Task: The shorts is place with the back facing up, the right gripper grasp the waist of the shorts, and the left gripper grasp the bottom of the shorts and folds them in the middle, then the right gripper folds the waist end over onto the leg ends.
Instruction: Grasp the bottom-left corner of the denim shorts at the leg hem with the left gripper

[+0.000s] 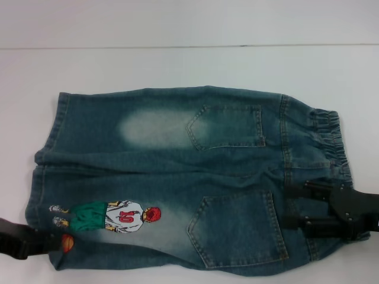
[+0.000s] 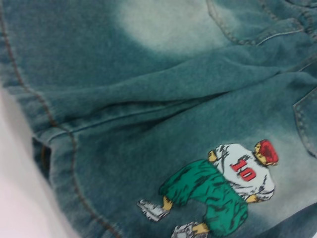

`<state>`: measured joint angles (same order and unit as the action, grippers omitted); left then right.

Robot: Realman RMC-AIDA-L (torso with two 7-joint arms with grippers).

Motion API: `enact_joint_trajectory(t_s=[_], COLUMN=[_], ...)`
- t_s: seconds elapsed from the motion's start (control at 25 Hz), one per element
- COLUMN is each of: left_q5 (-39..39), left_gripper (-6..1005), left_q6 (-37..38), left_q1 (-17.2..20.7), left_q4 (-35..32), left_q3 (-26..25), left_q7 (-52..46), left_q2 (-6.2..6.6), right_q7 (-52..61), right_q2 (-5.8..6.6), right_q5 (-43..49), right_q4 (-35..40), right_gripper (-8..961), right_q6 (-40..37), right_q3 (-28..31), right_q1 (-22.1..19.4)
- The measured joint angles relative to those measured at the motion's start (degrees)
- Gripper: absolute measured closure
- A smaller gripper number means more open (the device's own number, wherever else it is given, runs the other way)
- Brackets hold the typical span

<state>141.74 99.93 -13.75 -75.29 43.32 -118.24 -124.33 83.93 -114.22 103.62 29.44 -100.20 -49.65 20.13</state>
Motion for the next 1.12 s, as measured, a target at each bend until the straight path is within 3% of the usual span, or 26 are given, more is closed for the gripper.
enact_joint_trajectory(t_s=[0.48,1.12], left_q5=[3.9,8.6], left_gripper=[690,671], left_q6=[4.7,5.6], left_q1=[-0.3,-4.0], left_q4=[-4.0,-2.2], left_q3=[-0.1,0.1], left_q7=[-4.2,-10.1], left_q2=[0.16,0.41], right_q7=[0.0,-0.3], right_q2=[0.07,0.05], right_q5=[-0.2,0.0], right_q4=[0.0,0.0], right_gripper=[10,10], right_q6=[0.0,0.0], right_q3=[0.0,0.6], right_q1=[0.0,-0.3])
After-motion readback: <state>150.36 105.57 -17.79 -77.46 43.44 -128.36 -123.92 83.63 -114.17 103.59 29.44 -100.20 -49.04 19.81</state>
